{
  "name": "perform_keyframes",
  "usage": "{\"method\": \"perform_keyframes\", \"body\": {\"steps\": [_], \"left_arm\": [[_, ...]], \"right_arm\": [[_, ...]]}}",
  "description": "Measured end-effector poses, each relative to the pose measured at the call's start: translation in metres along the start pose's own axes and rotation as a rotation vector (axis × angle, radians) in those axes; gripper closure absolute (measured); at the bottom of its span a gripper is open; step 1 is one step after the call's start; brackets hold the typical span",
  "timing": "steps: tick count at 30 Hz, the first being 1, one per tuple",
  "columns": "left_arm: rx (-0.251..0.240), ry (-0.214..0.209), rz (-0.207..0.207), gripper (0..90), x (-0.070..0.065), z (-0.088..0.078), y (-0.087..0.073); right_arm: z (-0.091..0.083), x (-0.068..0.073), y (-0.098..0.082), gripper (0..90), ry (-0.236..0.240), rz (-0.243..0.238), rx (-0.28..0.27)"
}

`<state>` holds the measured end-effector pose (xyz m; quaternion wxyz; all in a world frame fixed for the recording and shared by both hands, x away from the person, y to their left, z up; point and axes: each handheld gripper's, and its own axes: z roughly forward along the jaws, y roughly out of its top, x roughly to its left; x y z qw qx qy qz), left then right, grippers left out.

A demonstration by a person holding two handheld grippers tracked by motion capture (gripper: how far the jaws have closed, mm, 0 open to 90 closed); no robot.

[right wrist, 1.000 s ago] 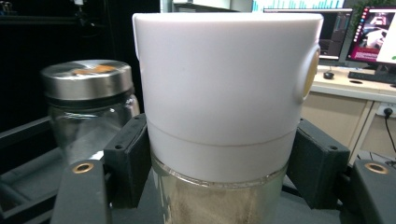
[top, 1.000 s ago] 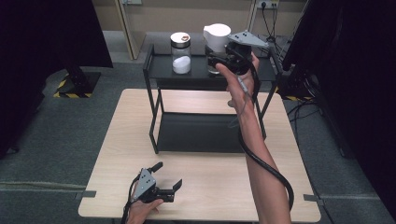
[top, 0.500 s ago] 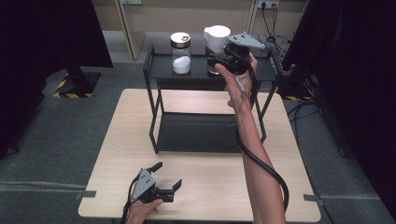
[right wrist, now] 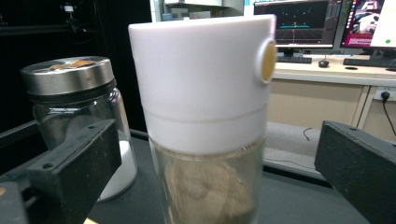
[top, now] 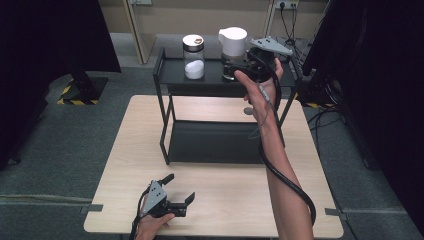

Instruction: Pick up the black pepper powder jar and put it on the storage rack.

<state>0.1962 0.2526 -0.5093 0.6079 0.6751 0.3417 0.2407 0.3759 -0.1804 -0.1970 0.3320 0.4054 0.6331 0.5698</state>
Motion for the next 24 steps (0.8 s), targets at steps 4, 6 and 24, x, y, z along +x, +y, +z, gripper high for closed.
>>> {"method": "perform_keyframes", "body": {"steps": [4, 6, 24], "left_arm": [[0.000, -0.001, 0.001, 0.4, 0.000, 0.000, 0.000], [0.001, 0.000, 0.001, 0.4, 0.000, 0.000, 0.000], [0.002, 0.006, 0.000, 0.4, 0.000, 0.000, 0.000]], "right_arm": [[-0.011, -0.004, -0.006, 0.4, 0.015, -0.001, -0.020], [-0.019, -0.007, -0.010, 0.4, 0.033, -0.010, -0.028], [-0.065, -0.015, -0.040, 0.4, 0.157, -0.032, -0.089]]}}
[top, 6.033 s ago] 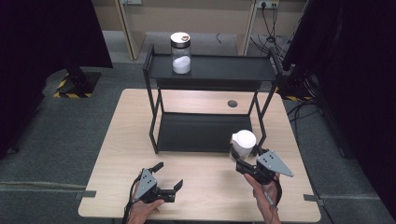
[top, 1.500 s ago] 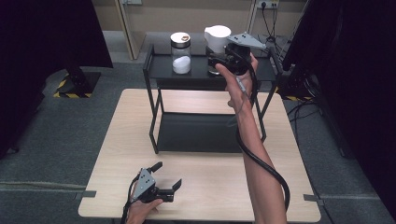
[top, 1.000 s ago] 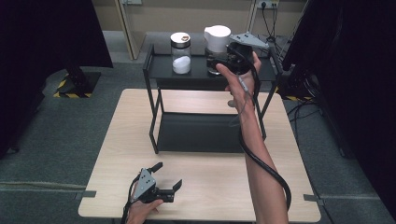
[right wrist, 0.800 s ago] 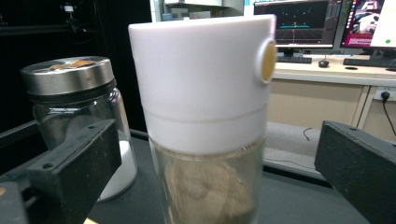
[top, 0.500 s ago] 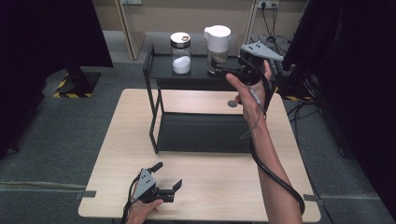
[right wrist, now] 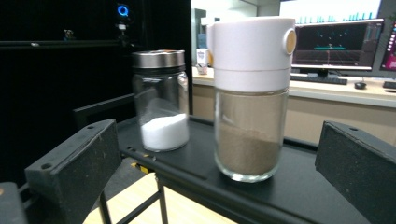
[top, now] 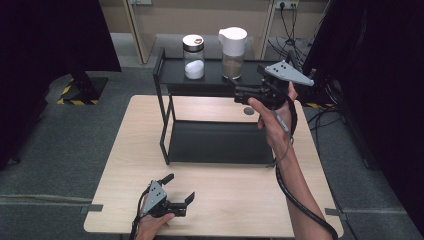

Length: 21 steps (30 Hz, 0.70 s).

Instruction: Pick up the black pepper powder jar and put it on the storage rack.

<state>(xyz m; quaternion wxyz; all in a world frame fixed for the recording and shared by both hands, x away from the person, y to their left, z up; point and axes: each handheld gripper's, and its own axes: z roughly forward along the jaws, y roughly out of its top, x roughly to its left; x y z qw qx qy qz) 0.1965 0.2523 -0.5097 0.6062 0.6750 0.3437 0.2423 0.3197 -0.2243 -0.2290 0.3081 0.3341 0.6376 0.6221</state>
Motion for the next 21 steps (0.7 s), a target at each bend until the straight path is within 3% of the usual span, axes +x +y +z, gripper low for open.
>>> {"method": "perform_keyframes", "body": {"steps": [13, 21], "left_arm": [[-0.002, 0.003, 0.002, 0.3, 0.000, 0.000, 0.000], [0.000, 0.003, 0.001, 0.4, 0.000, 0.000, 0.000]], "right_arm": [[-0.022, 0.003, -0.029, 0.4, 0.023, 0.004, -0.025], [-0.036, 0.005, -0.048, 0.4, 0.020, -0.018, -0.021]]}}
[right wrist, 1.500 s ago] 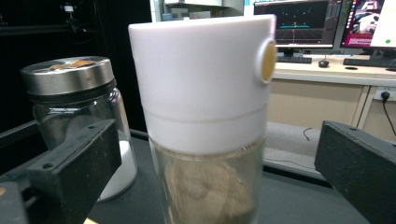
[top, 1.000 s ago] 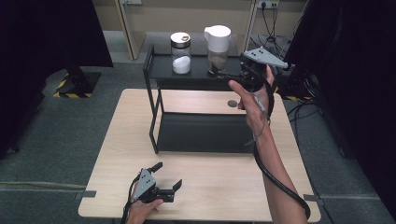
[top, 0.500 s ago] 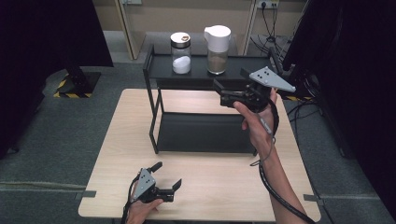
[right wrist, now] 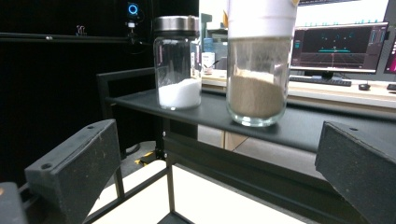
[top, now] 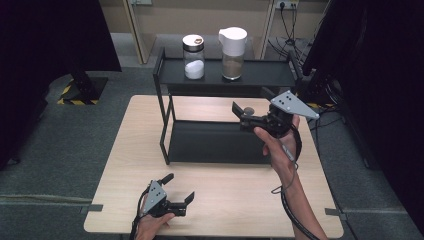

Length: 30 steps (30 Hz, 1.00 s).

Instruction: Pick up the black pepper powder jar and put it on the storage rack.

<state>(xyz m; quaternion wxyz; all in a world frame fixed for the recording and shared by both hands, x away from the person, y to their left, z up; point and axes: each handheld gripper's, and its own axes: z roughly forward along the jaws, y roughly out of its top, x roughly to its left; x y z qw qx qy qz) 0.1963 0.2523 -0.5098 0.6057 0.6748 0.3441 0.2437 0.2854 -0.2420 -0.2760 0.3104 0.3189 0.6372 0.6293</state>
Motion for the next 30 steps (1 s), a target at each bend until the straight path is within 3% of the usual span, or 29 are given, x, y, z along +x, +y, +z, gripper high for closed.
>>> {"method": "perform_keyframes", "body": {"steps": [23, 30], "left_arm": [[-0.006, 0.006, -0.005, 0.4, 0.000, 0.000, -0.001], [-0.004, 0.005, -0.002, 0.4, -0.001, 0.000, -0.001]], "right_arm": [[-0.027, 0.012, -0.066, 0.4, 0.002, -0.024, 0.031], [-0.036, 0.011, -0.086, 0.4, 0.003, -0.005, 0.046]]}}
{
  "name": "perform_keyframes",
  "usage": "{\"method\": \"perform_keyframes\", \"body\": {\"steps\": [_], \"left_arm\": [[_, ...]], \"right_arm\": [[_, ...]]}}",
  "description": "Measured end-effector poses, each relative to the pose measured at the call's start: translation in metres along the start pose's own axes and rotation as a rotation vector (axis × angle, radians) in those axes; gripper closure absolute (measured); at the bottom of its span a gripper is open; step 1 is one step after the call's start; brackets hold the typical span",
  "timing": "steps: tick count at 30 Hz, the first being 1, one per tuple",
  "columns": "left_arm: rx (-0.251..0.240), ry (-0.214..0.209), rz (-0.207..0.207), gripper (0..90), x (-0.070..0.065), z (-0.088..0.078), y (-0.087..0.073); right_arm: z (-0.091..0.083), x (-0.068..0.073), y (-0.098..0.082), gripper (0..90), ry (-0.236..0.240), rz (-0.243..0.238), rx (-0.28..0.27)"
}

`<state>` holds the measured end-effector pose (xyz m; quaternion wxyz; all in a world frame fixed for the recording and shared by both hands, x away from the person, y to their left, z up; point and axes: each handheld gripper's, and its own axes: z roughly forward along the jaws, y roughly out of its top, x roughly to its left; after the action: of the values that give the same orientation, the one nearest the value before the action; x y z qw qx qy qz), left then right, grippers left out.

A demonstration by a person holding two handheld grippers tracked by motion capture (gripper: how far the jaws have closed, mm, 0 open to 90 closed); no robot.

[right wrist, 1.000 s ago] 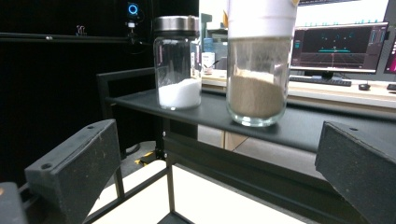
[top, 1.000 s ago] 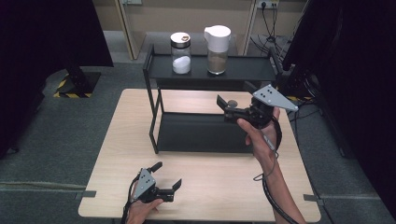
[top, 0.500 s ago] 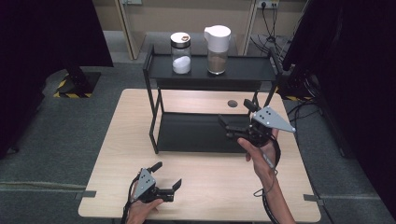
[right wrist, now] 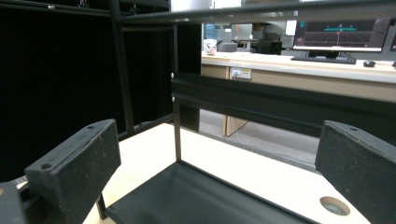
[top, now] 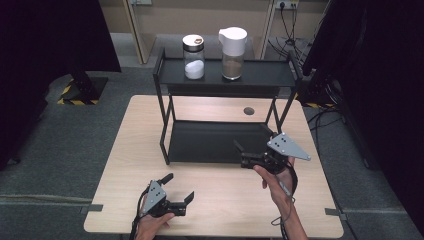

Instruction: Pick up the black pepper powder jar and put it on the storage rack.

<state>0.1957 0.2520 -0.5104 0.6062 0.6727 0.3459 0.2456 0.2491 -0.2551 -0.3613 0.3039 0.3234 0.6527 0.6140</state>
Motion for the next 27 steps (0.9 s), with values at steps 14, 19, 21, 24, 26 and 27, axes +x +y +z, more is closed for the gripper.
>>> {"method": "perform_keyframes", "body": {"steps": [14, 19, 21, 24, 26, 27], "left_arm": [[-0.003, 0.005, -0.003, 0.3, 0.001, 0.000, 0.000], [-0.004, 0.008, -0.005, 0.3, 0.000, 0.000, 0.000], [-0.004, 0.010, -0.006, 0.4, 0.000, 0.000, 0.000], [-0.005, 0.013, -0.006, 0.4, 0.000, -0.001, 0.000], [-0.003, 0.014, -0.006, 0.3, 0.000, -0.001, 0.000], [-0.003, 0.014, -0.007, 0.4, 0.000, -0.001, 0.000]], "right_arm": [[-0.018, 0.002, -0.038, 0.4, -0.004, 0.009, 0.019], [-0.021, 0.004, -0.050, 0.4, -0.002, 0.009, 0.028], [-0.022, 0.005, -0.055, 0.4, -0.001, 0.009, 0.032], [-0.024, 0.006, -0.062, 0.4, -0.001, 0.005, 0.037], [-0.025, 0.006, -0.067, 0.4, 0.001, 0.012, 0.042], [-0.026, 0.007, -0.070, 0.4, 0.001, 0.016, 0.043]]}}
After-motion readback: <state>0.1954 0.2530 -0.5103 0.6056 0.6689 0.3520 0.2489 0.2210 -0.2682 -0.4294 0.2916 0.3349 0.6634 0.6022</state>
